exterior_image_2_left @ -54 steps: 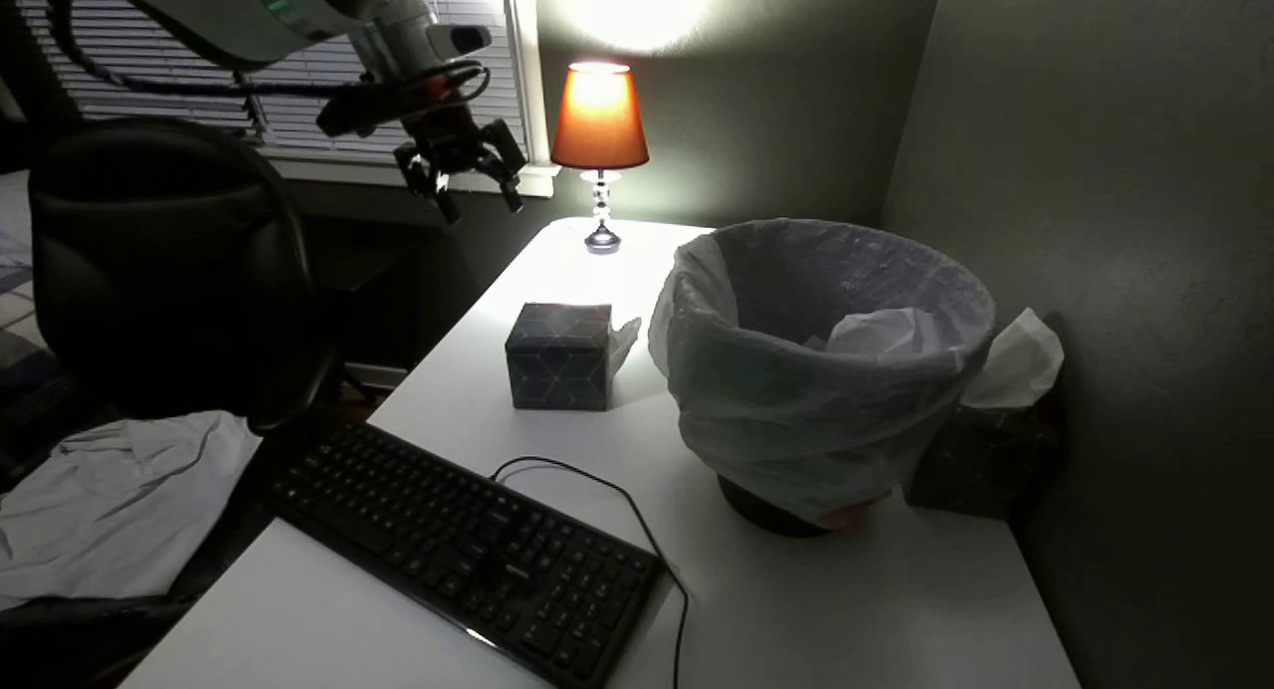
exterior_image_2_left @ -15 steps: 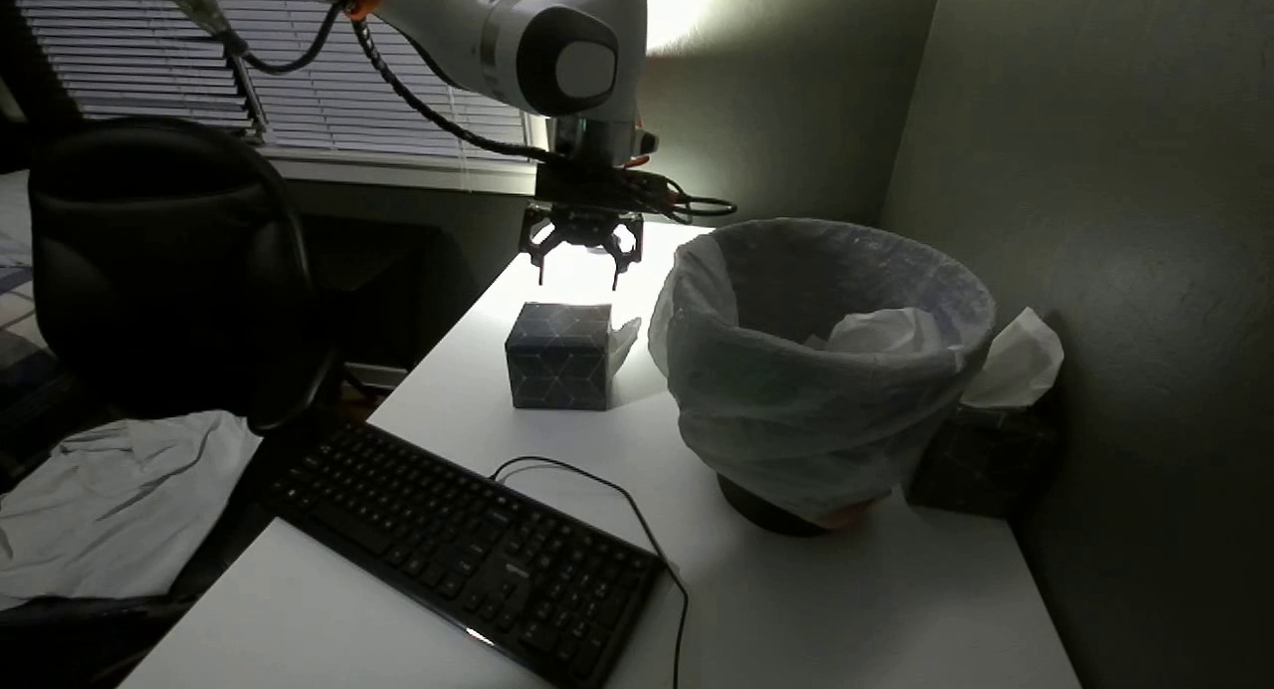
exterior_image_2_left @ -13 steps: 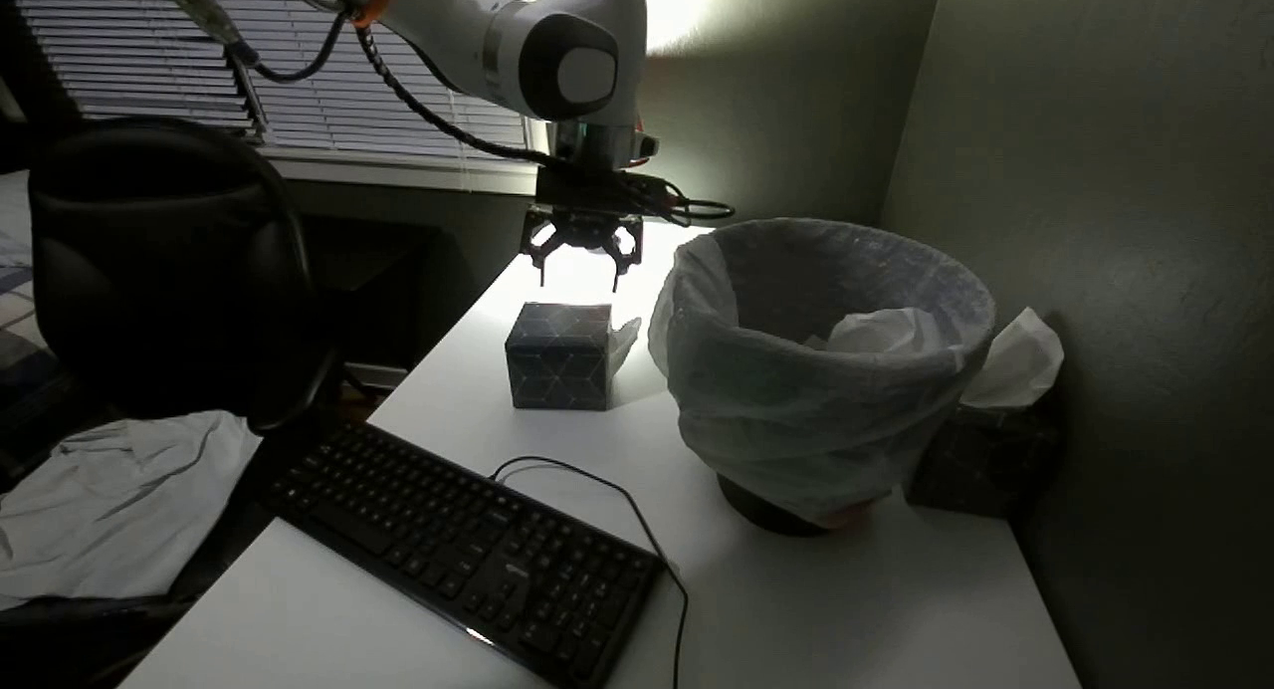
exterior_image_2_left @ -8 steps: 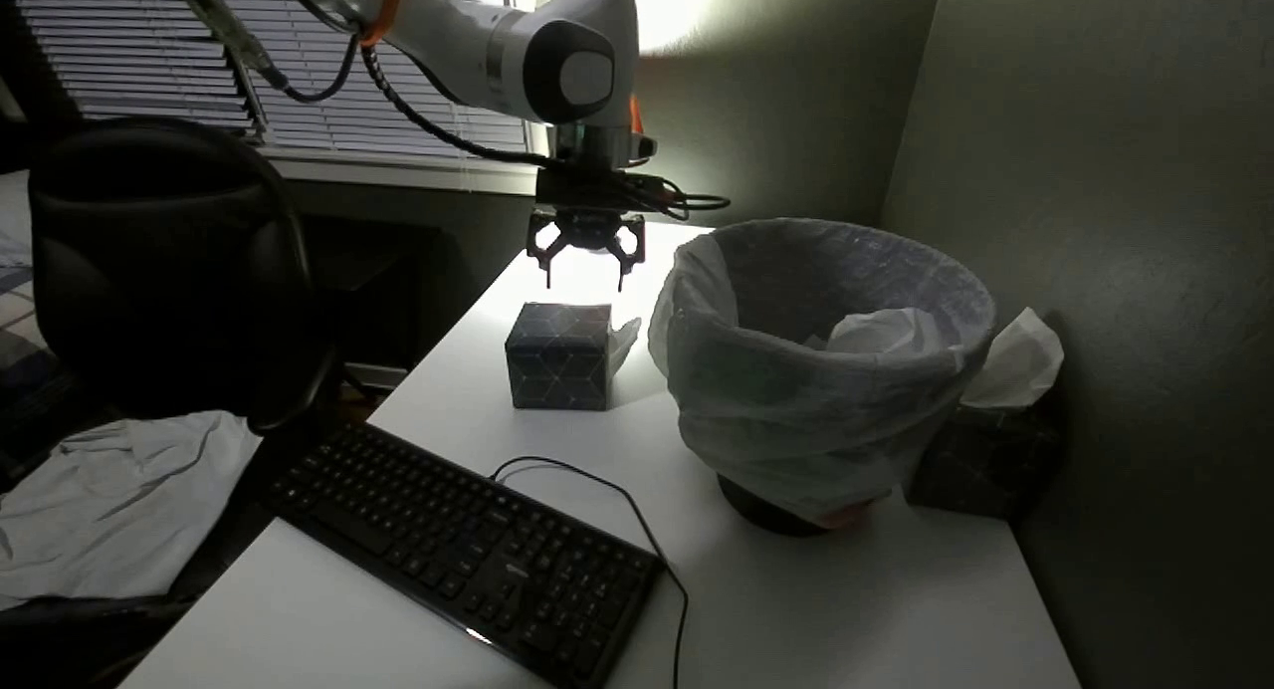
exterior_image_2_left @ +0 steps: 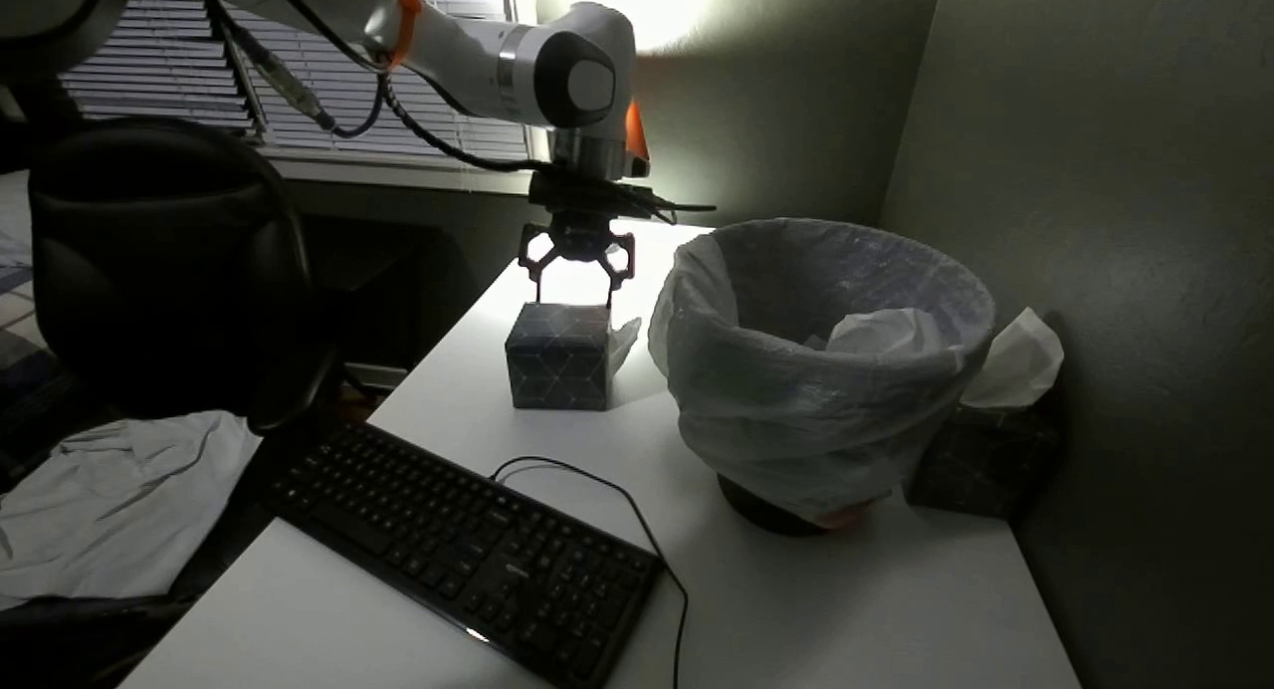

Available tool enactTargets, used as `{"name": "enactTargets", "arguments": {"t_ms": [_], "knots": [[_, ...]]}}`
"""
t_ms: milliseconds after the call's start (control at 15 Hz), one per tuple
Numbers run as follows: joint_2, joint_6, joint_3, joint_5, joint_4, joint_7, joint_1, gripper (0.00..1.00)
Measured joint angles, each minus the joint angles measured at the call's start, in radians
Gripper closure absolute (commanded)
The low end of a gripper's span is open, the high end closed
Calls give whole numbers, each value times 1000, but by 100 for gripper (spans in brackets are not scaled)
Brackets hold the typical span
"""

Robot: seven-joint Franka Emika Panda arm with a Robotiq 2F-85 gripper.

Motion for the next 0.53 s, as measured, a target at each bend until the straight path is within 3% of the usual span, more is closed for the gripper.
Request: {"name": "enactTargets", "arguments": {"t_ms": [533], "knots": [[103,-51,0,-34,145,14,1,0]]}}
